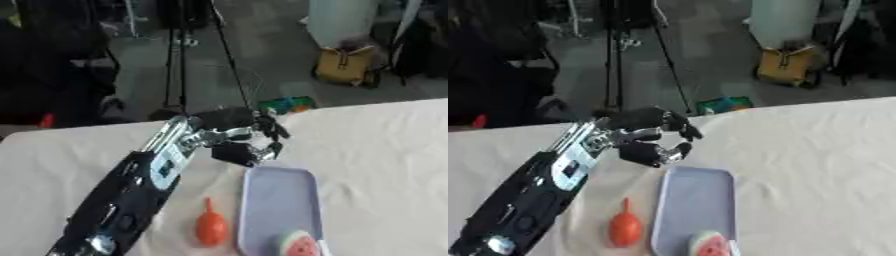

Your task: Pick up objects on the table and place them in the box.

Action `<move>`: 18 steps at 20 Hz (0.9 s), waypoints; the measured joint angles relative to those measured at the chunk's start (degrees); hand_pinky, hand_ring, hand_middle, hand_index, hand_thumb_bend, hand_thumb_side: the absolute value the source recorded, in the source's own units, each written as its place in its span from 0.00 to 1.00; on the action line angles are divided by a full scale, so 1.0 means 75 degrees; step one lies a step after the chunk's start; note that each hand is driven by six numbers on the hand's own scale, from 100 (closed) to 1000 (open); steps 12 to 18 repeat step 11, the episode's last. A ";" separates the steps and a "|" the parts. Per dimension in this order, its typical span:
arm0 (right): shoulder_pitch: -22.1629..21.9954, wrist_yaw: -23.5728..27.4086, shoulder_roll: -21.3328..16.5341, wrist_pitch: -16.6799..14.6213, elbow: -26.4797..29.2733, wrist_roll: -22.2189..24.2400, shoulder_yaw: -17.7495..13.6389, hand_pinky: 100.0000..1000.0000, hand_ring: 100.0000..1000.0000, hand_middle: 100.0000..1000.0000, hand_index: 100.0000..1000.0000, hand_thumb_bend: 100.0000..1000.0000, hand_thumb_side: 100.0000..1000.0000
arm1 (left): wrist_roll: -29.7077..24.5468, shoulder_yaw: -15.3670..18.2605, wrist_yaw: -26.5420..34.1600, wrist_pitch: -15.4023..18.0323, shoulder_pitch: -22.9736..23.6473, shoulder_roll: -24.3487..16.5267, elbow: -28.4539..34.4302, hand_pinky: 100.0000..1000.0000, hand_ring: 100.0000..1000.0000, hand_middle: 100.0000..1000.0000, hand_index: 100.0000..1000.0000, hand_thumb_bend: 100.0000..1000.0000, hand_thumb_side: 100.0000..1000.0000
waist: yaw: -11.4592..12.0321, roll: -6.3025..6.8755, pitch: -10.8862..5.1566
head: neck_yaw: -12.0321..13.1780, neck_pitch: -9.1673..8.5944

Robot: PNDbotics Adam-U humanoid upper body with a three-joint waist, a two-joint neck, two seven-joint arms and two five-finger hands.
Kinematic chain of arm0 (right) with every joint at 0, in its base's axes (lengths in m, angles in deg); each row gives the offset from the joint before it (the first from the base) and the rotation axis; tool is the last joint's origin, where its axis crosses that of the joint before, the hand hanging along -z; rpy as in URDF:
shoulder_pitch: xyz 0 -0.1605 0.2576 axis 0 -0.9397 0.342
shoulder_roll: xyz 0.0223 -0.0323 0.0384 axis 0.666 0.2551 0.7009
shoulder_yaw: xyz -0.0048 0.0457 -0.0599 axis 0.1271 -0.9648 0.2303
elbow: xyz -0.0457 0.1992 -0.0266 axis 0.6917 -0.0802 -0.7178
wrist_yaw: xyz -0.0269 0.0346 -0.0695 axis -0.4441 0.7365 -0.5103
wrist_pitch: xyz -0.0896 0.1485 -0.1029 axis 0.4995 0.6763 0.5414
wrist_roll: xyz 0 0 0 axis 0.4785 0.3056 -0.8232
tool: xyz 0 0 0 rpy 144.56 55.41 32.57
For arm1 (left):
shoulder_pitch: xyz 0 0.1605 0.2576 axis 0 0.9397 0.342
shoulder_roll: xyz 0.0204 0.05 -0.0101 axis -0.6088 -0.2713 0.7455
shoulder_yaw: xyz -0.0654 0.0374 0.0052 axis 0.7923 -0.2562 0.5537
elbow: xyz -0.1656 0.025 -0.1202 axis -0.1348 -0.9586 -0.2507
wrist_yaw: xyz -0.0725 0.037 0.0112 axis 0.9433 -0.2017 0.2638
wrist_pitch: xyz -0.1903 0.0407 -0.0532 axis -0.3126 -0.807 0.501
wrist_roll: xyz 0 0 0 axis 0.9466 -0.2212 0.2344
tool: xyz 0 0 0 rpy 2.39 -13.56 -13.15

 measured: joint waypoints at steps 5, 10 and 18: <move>-0.0032 0.0037 0.0000 -0.0008 0.0000 -0.0009 0.0000 0.81 0.83 0.73 0.81 0.00 0.82 | 0.0137 0.0165 0.0276 -0.0071 -0.0012 -0.0027 0.0629 0.88 0.77 0.70 0.92 0.00 1.00 | 0.0040 -0.0056 -0.0004 | -0.0043 0.0000; -0.0077 0.0070 0.0000 -0.0043 0.0000 -0.0048 -0.0005 0.81 0.83 0.73 0.81 0.00 0.82 | 0.0306 0.0359 0.0653 -0.0288 0.0147 -0.0268 0.1595 0.87 0.75 0.67 0.87 0.00 1.00 | 0.0134 -0.0094 -0.0068 | -0.0117 0.0006; -0.0101 0.0070 0.0000 -0.0051 0.0000 -0.0059 -0.0005 0.81 0.83 0.73 0.81 0.00 0.82 | 0.0325 0.0415 0.0812 -0.0368 0.0250 -0.0364 0.1910 0.86 0.75 0.66 0.87 0.00 1.00 | 0.0162 -0.0096 -0.0078 | -0.0147 0.0009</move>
